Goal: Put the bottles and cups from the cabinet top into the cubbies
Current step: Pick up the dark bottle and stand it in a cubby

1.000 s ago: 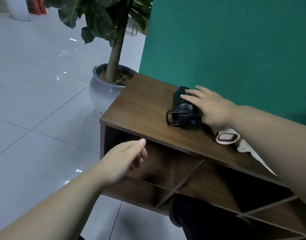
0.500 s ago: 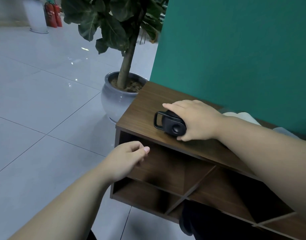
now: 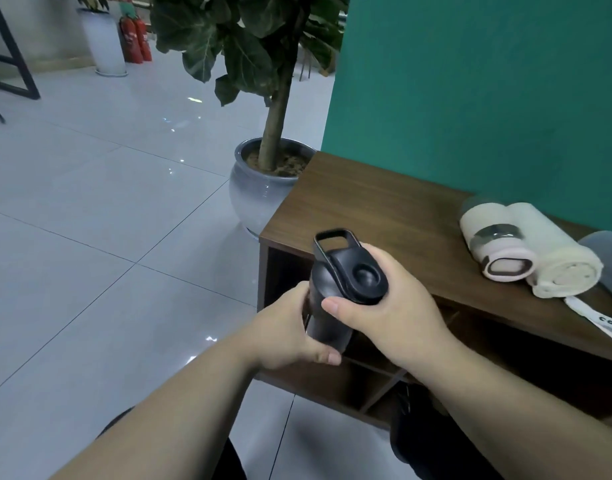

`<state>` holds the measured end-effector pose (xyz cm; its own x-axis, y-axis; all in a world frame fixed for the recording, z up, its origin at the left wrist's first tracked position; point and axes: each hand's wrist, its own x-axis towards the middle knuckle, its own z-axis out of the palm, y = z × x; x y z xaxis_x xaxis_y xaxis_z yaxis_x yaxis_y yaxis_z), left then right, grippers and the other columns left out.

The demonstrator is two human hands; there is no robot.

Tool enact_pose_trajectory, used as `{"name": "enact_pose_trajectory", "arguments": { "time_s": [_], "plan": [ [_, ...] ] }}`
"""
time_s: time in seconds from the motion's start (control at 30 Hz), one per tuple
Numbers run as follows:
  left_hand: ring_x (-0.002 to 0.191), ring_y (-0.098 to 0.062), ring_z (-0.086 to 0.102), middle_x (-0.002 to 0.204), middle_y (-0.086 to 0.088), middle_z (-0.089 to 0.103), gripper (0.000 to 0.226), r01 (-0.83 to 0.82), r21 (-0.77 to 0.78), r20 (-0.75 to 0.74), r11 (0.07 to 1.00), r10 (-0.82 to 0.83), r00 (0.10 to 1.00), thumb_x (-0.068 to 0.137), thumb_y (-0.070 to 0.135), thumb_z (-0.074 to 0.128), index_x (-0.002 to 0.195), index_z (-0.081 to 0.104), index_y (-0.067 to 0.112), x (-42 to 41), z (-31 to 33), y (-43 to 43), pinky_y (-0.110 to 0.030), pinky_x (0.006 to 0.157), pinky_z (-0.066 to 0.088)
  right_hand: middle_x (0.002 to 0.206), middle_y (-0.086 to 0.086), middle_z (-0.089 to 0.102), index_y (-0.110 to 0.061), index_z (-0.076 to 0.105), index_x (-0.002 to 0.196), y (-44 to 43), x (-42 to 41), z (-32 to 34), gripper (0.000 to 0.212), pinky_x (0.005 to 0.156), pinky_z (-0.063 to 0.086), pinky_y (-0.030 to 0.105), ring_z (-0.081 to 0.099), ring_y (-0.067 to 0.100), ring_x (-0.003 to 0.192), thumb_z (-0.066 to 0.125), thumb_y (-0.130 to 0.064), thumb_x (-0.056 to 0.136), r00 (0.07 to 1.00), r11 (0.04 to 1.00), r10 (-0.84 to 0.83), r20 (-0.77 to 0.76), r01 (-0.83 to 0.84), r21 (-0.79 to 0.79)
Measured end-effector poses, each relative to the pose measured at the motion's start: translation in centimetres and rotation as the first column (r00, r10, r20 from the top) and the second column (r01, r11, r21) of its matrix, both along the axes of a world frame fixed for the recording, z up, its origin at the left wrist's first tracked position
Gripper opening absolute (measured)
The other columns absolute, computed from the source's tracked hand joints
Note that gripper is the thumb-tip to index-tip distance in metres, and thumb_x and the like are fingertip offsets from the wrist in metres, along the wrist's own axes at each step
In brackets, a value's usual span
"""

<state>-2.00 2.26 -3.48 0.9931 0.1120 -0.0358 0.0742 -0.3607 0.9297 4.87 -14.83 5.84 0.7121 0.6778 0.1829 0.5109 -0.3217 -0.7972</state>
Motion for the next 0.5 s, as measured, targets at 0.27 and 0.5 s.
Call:
{"name": "enact_pose_trajectory", "arguments": {
  "time_s": [0.27,0.5],
  "plan": [
    [0.101,-0.009,0.073,0.104,0.011,0.076,0.061,0.051,0.111,-0.178,0.993,-0.030,0.984,0.063,0.019,0.090,0.115,0.064,0.037,2.8,-7.9,0.8,-0.032,0.088,0.062,0.131,-0.025,0.057,-0.046,0.032,0.147,0.1,3.1,-11.7,0.113,0.107,0.046,0.025,0.056,-0.001,0.122,0.094,-0.032,0.055,0.951,0.963,-0.067,-0.301,-0.017,-0.267],
    [0.058,0.007,0.062,0.063,0.018,0.065,0.050,-0.020,0.063,-0.335,0.998,0.040,0.942,0.068,-0.010,0.082,0.081,0.061,0.034,6.8,-12.1,2.5,-0.007,0.053,0.046,0.129,-0.011,0.066,-0.058,0.044,0.122,2.3,7.1,-19.3,0.087,0.111,0.047,0.043,0.062,0.012,0.123,0.085,-0.012,0.061,0.877,0.971,-0.117,-0.465,0.002,-0.240]
  ]
}}
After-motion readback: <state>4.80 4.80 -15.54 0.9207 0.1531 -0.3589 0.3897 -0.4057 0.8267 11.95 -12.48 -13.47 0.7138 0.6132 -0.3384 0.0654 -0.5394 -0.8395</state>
